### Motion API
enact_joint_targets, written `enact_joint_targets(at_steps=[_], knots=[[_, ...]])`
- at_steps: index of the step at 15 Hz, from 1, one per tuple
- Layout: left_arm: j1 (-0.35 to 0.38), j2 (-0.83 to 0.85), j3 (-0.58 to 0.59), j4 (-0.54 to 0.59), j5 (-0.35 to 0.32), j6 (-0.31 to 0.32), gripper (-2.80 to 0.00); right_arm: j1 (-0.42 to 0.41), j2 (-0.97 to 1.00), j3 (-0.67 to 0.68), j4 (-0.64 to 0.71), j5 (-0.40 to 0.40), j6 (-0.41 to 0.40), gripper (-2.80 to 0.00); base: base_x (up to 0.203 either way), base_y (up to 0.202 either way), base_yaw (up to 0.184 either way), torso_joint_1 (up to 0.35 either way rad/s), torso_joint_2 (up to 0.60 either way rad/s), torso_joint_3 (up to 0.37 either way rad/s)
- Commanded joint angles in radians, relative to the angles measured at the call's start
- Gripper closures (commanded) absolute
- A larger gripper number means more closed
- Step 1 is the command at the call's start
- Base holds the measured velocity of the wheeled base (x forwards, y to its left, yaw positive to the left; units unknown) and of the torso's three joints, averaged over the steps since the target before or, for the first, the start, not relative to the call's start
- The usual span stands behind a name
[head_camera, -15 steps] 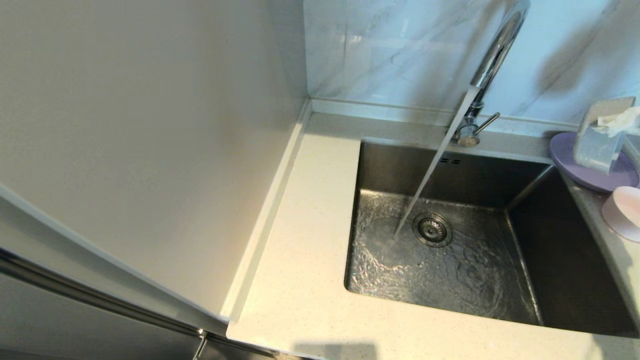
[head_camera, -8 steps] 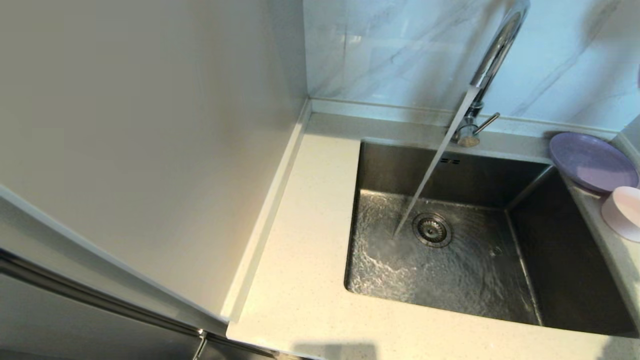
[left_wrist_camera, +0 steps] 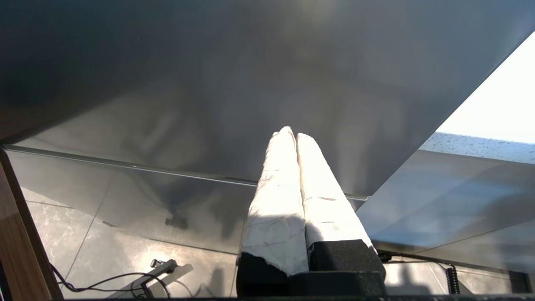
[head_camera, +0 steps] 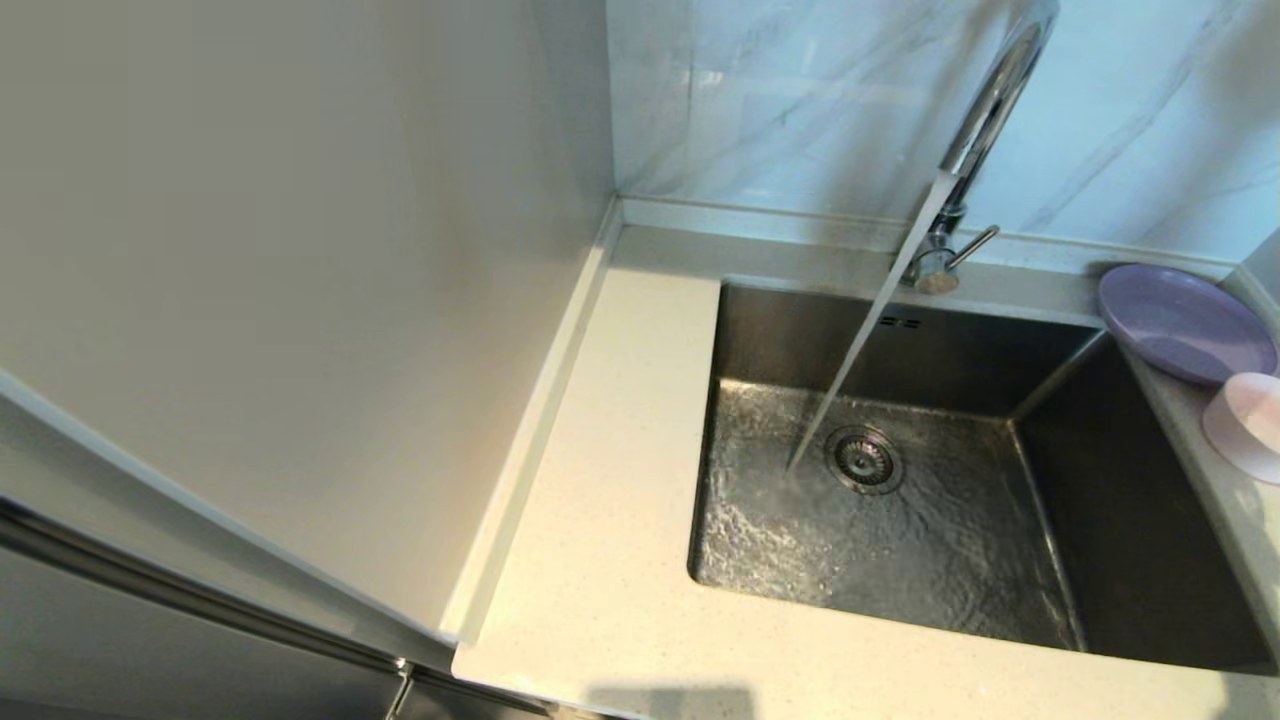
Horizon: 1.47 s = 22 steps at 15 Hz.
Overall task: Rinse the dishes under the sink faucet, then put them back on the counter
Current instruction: Place the bowl on the table
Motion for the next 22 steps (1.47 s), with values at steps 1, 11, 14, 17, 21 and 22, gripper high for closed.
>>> enact_joint_targets(at_steps=[1, 11, 14, 17, 21, 22], knots=[[0.000, 0.000, 0.000, 0.000, 0.000, 0.000, 0.00, -0.005, -0.034, 0.068, 0.005, 0.000, -0.097, 0.00, 0.000, 0.000, 0.000, 0.000, 0.00, 0.000], [0.000, 0.000, 0.000, 0.000, 0.000, 0.000, 0.00, -0.287, -0.011, 0.131, 0.787, -0.176, -0.501, 0.00, 0.000, 0.000, 0.000, 0.000, 0.00, 0.000], [0.000, 0.000, 0.000, 0.000, -0.001, 0.000, 0.00, -0.315, 0.065, 0.105, 0.806, -0.178, -0.541, 0.00, 0.000, 0.000, 0.000, 0.000, 0.00, 0.000], [0.000, 0.000, 0.000, 0.000, 0.000, 0.000, 0.00, -0.345, 0.100, 0.139, 0.665, -0.113, -0.578, 0.00, 0.000, 0.000, 0.000, 0.000, 0.00, 0.000], [0.000, 0.000, 0.000, 0.000, 0.000, 0.000, 0.00, -0.351, 0.144, 0.247, 0.463, -0.030, -0.584, 0.00, 0.000, 0.000, 0.000, 0.000, 0.00, 0.000], [0.000, 0.000, 0.000, 0.000, 0.000, 0.000, 0.00, -0.360, 0.154, 0.276, 0.438, -0.030, -0.584, 0.00, 0.000, 0.000, 0.000, 0.000, 0.00, 0.000]])
